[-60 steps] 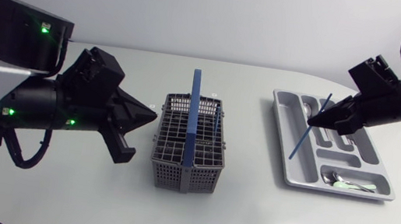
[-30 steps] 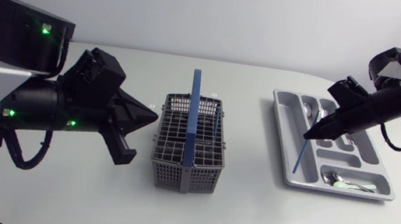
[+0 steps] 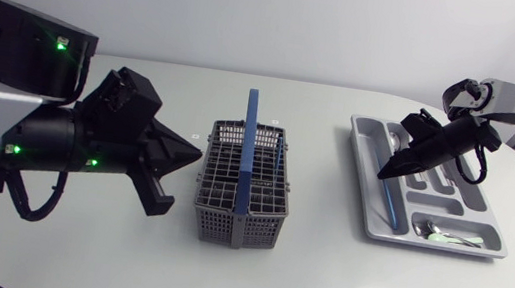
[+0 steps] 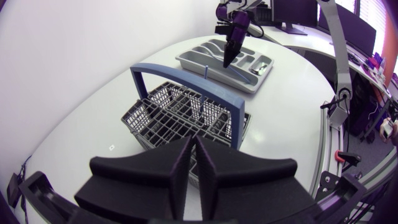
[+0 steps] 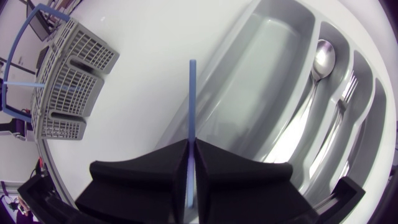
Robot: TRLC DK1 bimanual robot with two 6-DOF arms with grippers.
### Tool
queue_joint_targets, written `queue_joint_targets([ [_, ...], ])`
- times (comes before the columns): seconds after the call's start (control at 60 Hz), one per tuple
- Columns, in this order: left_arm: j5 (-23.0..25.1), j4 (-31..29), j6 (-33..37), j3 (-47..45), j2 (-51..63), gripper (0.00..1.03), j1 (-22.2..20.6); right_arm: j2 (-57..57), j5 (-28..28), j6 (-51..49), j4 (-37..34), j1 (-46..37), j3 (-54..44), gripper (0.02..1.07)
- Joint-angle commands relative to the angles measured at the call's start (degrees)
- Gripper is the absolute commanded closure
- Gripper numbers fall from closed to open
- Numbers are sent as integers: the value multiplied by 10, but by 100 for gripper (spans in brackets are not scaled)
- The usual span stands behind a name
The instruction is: Unload the cutlery basket into the drawer organizer.
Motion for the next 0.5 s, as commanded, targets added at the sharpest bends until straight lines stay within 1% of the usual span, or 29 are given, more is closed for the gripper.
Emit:
queue_joint_targets([
  [0.0,-4,0,9,-16,-5,94,-5,33,13,27,12,-4,21,98],
  [0.067,-4,0,9,-16,-5,94,-4,40,18,35,19,-2,27,97],
  [0.1,-4,0,9,-16,-6,94,-4,42,21,40,25,0,26,91],
  [0.133,-4,0,9,-16,-6,94,-4,42,24,44,30,0,24,78],
  [0.2,-4,-1,9,-16,-8,94,-4,36,25,49,33,2,24,42],
  [0.233,-4,-1,9,-17,-9,94,-4,29,30,51,39,1,21,29],
  [0.25,-4,-1,9,-17,-9,94,-4,24,34,53,43,2,19,26],
  [0.35,-4,-1,9,-21,-13,94,-3,-20,39,56,66,7,-9,17],
  [0.4,-4,-1,9,-23,-14,94,-3,-51,32,50,77,17,-31,17],
  [0.483,-4,0,10,-26,-17,94,-2,-135,-2,32,113,46,-97,17],
])
